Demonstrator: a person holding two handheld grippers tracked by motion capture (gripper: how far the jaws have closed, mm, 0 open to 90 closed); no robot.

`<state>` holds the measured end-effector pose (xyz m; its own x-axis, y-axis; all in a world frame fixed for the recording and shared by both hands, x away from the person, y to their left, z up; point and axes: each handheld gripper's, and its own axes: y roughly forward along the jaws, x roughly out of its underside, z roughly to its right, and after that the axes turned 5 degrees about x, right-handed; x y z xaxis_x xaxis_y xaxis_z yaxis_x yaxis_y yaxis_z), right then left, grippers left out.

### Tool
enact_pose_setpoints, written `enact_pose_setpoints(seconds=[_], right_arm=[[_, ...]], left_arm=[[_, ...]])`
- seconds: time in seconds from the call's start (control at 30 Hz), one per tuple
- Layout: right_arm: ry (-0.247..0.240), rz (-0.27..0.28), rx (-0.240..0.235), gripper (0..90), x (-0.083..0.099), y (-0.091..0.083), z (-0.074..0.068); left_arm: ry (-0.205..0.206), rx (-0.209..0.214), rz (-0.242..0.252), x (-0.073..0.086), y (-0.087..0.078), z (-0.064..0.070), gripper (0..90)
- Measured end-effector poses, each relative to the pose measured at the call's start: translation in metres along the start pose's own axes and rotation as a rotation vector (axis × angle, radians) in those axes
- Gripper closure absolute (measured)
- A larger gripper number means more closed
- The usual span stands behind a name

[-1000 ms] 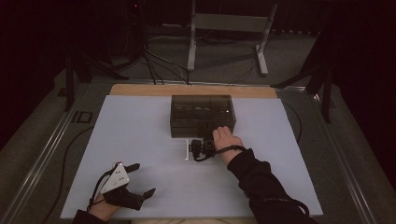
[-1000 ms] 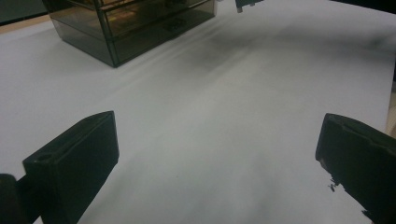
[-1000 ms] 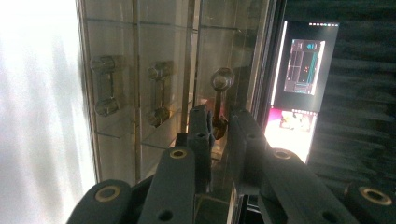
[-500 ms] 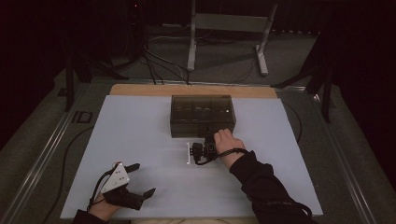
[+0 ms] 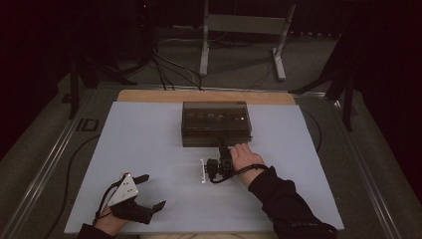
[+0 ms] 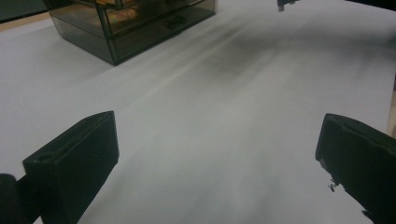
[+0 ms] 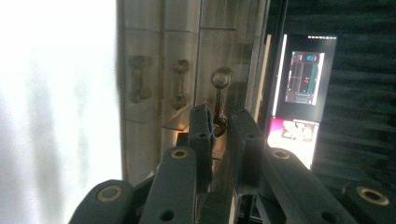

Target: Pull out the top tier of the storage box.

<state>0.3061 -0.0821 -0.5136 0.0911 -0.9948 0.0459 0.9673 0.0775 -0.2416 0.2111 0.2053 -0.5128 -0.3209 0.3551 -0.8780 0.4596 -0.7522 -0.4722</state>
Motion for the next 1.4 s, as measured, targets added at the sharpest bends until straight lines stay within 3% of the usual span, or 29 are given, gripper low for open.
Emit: enact_pose_setpoints(seconds=[0.4,0.7,1.03,1.33,1.4], right_arm=[[-0.006,0.007,0.017,80.9,0.001,-0.003,-0.005],[-0.002,0.013,-0.009,80.5,0.002,-0.002,-0.001],[0.023,0.034,-0.069,77.3,0.004,-0.002,0.007],[0.122,0.105,-0.16,69.0,0.006,-0.006,0.02],[0.169,0.133,-0.199,65.6,0.01,-0.006,0.026]], left_arm=[[0.001,0.0,-0.006,0.0,0.0,0.0,0.1],[-0.001,0.0,-0.009,0.0,0.001,0.0,0.1],[-0.002,-0.001,-0.012,0.0,0.001,0.0,0.1],[-0.001,-0.003,-0.013,0.001,0.001,0.0,0.1],[-0.004,-0.002,-0.01,0.0,0.001,0.0,0.1]])
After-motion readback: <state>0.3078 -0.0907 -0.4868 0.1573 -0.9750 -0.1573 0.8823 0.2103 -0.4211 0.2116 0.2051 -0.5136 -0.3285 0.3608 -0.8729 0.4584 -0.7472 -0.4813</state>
